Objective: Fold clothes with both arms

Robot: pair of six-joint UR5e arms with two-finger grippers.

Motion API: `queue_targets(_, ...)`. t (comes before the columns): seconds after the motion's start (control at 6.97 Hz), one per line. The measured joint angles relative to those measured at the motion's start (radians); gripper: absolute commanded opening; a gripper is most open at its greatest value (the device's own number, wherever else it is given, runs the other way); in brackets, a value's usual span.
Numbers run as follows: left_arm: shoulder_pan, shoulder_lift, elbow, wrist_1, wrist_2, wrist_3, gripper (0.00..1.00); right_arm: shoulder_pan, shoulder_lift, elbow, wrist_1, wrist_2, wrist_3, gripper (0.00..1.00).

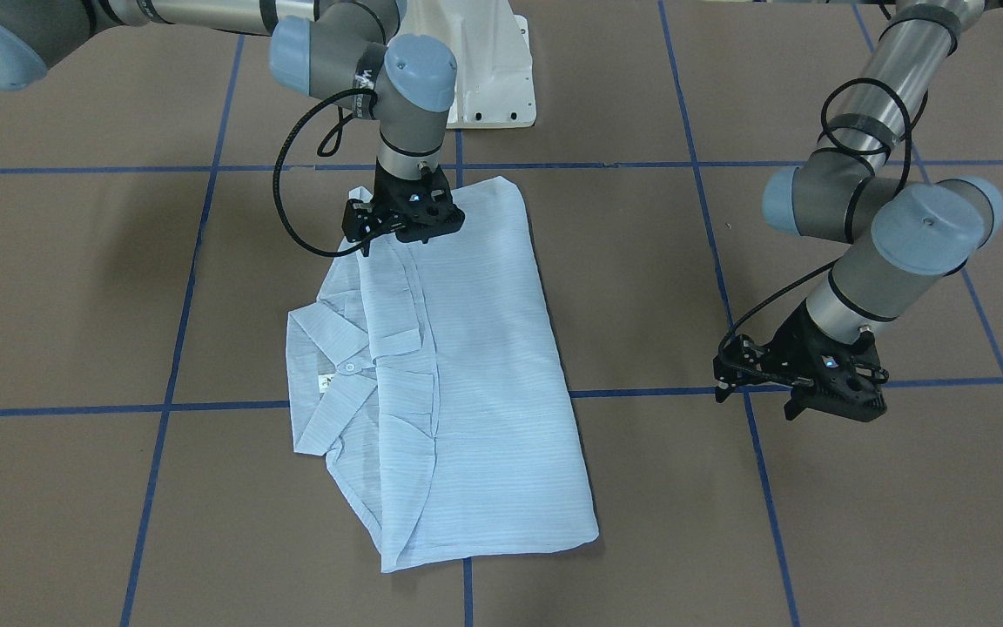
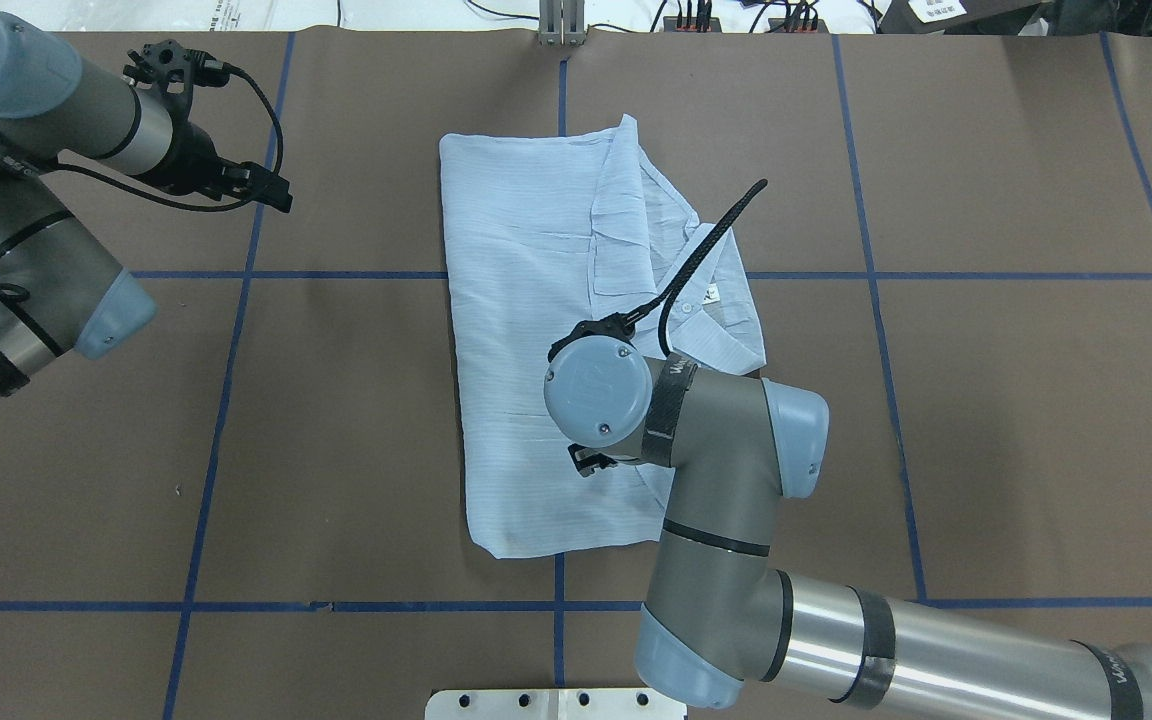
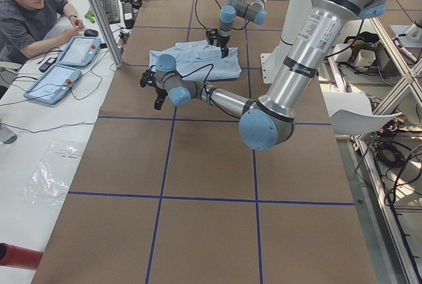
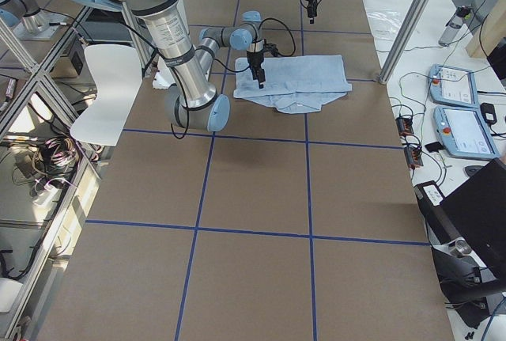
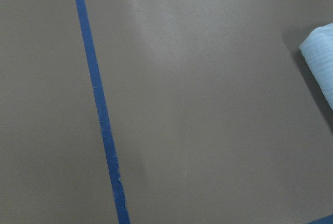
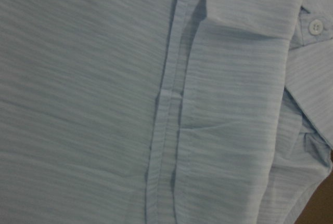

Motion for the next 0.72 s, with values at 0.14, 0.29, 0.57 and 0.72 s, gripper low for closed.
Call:
queue_targets(0.14, 0.000, 0.001, -0.002, 0.000, 0.000, 0.000, 1.00, -0.005, 0.007, -0.017, -0.007, -0.019, -0.026, 1.00)
queue_targets(0.29, 0.000, 0.001, -0.003, 0.000, 0.000, 0.000, 1.00, -0.007, 0.010, -0.026, -0.010, -0.034, -0.047, 0.97)
queue_targets(0.57, 0.000, 0.001, -0.003, 0.000, 0.000, 0.000, 1.00, -0.008, 0.009, -0.029, -0.018, -0.052, -0.075, 0.65)
queue_targets(0.72, 0.000, 0.001, -0.003, 0.000, 0.000, -0.001, 1.00, -0.008, 0.007, -0.028, -0.021, -0.055, -0.089, 0.45)
